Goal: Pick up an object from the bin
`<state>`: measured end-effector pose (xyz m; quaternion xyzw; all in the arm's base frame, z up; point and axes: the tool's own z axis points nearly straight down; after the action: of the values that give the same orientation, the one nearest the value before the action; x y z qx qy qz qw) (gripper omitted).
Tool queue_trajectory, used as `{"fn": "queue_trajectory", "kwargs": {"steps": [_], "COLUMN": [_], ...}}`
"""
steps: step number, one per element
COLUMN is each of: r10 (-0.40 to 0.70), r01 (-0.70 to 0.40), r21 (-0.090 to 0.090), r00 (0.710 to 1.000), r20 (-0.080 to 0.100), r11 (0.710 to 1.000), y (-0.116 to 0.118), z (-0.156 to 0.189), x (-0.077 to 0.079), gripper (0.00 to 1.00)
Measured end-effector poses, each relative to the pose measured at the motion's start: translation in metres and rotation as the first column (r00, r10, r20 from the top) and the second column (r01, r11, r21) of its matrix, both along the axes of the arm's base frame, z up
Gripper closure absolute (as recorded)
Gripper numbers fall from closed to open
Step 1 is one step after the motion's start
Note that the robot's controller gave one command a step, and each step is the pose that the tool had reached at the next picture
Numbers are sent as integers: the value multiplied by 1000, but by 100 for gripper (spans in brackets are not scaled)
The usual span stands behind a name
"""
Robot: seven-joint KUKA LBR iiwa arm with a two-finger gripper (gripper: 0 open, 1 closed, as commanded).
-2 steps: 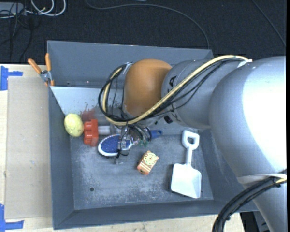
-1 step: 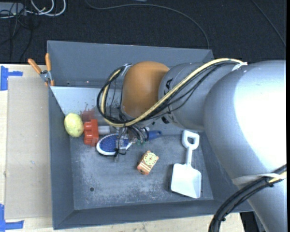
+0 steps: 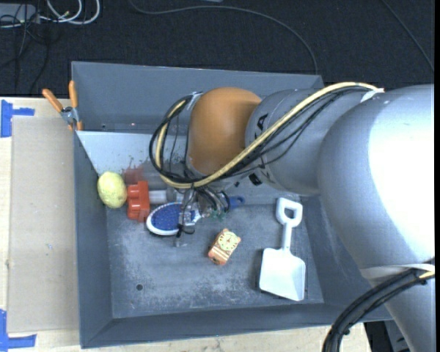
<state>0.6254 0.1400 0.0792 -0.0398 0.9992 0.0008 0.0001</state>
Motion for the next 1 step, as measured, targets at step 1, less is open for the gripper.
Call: {"fn": "queue_trajectory", "kwargs": {"steps": [1], "r10": [109], "r01": [-109], "r21": [0], "r00": [994], "r20": [22], "r11": [994], "y": [3], "z": [-5], "x": [-7], "gripper": [0]}}
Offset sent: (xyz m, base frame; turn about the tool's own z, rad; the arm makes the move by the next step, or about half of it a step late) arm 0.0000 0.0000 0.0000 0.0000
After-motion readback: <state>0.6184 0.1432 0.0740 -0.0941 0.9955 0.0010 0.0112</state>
